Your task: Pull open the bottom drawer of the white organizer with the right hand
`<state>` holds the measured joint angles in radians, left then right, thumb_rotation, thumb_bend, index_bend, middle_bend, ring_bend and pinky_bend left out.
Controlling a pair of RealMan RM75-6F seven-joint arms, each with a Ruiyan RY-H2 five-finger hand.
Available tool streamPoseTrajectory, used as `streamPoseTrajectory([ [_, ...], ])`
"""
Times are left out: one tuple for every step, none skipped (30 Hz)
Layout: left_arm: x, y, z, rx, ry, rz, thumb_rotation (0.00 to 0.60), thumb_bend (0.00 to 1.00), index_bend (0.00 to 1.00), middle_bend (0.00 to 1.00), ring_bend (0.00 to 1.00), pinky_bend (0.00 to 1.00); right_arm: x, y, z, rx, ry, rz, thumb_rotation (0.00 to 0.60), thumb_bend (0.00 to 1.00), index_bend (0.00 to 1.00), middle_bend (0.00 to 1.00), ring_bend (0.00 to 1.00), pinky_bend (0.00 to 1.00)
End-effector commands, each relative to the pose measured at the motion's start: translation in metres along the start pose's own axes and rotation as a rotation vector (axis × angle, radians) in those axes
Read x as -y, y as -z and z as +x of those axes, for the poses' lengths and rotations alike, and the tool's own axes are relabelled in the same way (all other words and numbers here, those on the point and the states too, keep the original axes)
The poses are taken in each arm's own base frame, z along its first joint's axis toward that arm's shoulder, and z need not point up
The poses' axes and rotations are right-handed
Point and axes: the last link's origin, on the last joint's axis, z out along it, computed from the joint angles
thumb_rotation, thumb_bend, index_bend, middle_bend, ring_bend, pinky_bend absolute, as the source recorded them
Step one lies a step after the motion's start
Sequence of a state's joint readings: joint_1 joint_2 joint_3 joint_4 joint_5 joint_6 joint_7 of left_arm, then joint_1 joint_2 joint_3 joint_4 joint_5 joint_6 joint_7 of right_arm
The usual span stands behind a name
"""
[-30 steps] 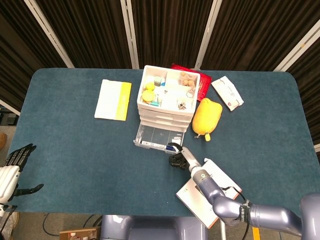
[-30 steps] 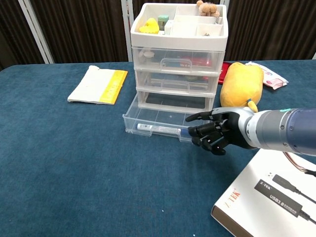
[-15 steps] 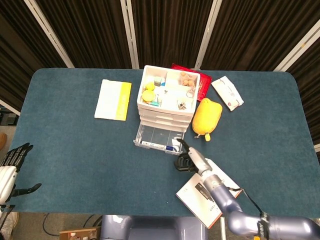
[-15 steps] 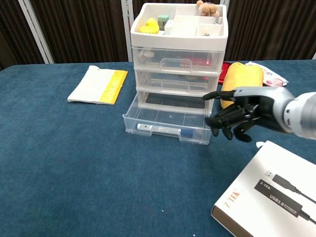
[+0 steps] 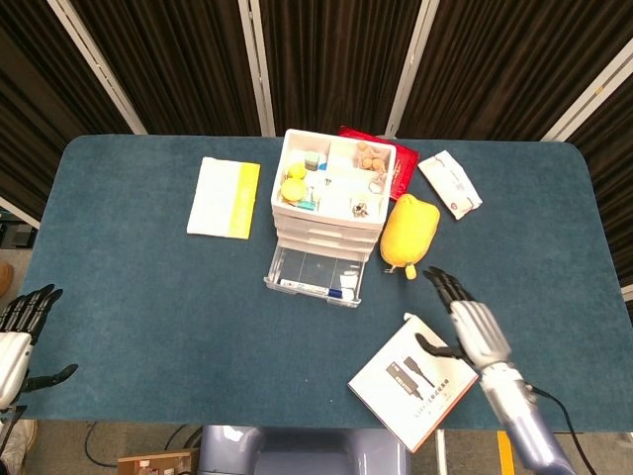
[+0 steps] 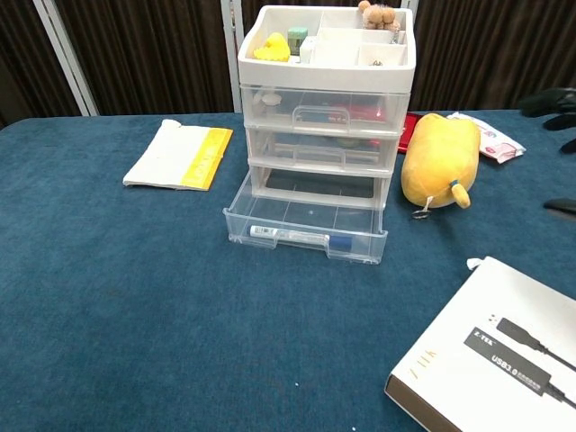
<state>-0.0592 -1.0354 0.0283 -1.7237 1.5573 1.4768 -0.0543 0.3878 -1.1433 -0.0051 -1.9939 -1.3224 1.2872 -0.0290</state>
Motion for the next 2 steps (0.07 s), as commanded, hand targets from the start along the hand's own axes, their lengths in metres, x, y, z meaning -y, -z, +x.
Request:
streamPoseTrajectory([
  [-0.0006,0.0003,-0.0020,-0.012,-0.024,-0.005,0.600,0.01,0.00,0.00,0.00,0.00,-0.0509,0.0614,0.0144,-0.103,0.240,-0.009,0.600,0.27,0.00,0.00,0.00,0.06],
  [-0.0009,0.0001,-0.0021,-0.015,-0.027,-0.007,0.600,0.01,0.00,0.00,0.00,0.00,-0.0554,0.0664,0.0145,-0.119,0.262,-0.005,0.600,0.27,0.00,0.00,0.00,0.06],
])
